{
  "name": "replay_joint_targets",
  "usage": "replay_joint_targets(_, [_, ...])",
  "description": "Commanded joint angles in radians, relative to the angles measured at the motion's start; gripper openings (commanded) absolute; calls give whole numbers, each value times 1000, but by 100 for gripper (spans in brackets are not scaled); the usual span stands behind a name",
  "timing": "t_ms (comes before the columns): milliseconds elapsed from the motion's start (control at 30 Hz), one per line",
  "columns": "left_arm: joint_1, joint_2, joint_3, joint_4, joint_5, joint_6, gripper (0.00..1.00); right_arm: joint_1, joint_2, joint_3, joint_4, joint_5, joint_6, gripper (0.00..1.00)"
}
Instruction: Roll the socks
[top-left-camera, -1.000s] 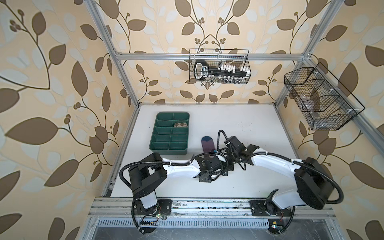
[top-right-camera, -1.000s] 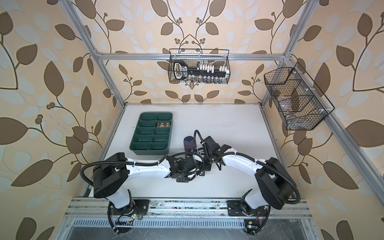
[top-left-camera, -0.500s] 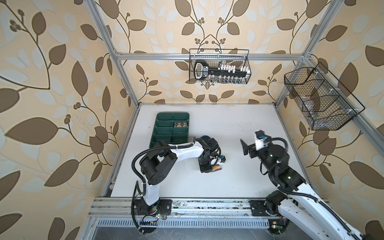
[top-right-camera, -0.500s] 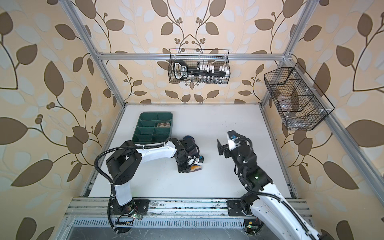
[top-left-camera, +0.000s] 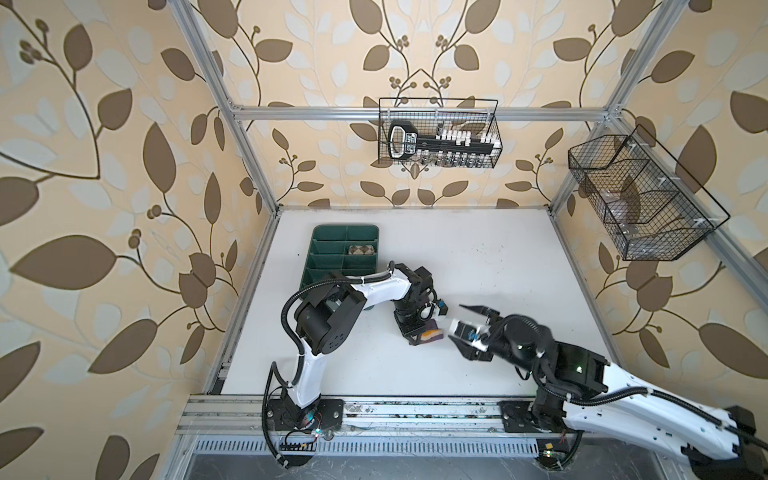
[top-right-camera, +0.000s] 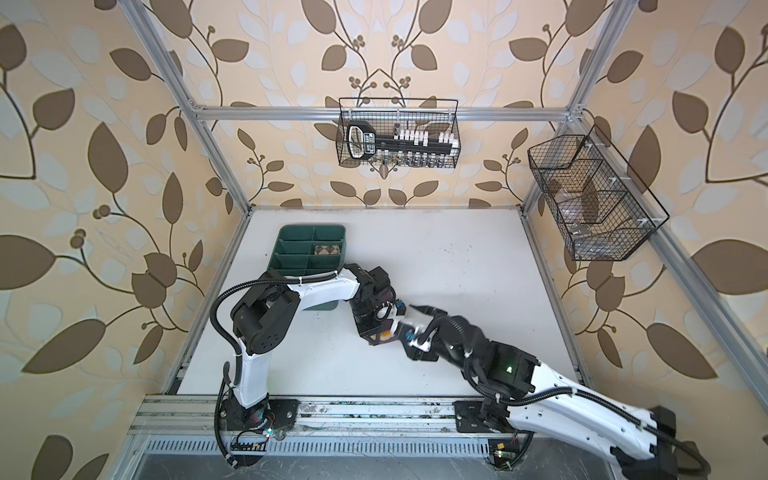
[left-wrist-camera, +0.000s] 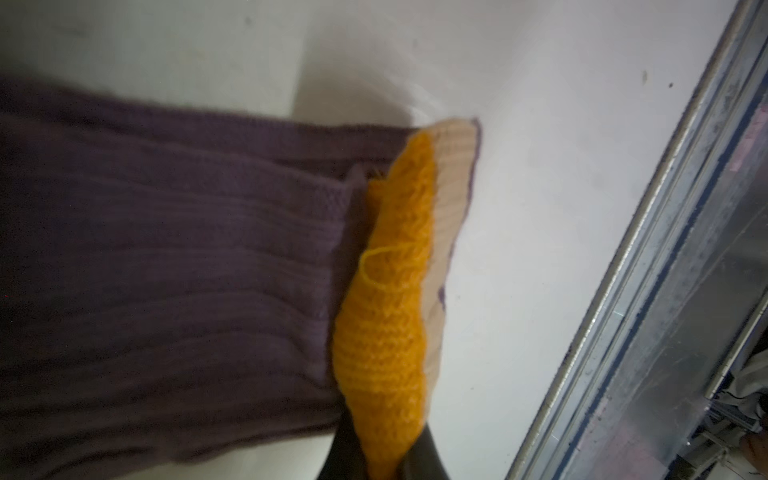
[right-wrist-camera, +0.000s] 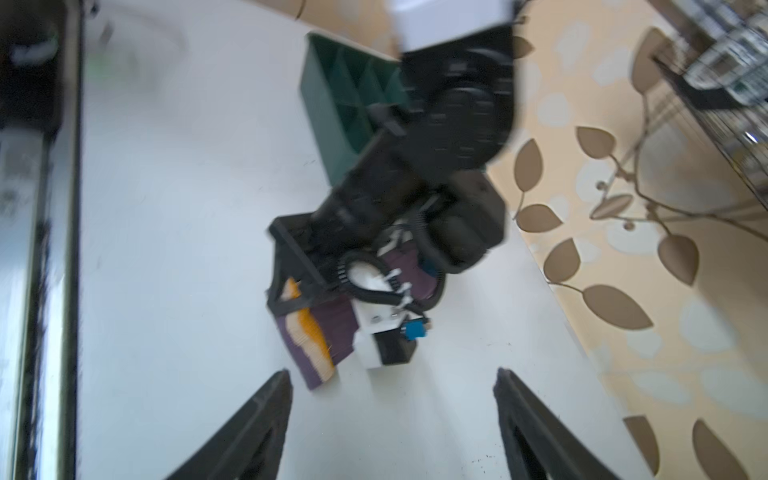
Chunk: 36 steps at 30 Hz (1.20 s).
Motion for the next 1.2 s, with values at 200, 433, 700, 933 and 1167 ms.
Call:
replay_joint_targets(200, [23, 63, 4, -40, 13, -24, 6, 154, 276, -171, 299, 207, -120, 62])
replay_joint_targets(433, [28, 68, 7, -41, 15, -27, 6, 74, 588, -138, 553, 188, -134, 61])
replay_joint_targets(700, [28, 63, 5, -40, 15, -27, 7, 28, 828, -92, 716, 137, -181, 46])
replay_joint_targets(933, [28, 55, 1, -31, 10, -33, 8, 31, 908, -46, 646, 114, -198, 17])
replay_joint_targets(1167, [28, -56, -32, 23, -21, -63, 17, 18, 892, -13, 472, 81, -142, 0])
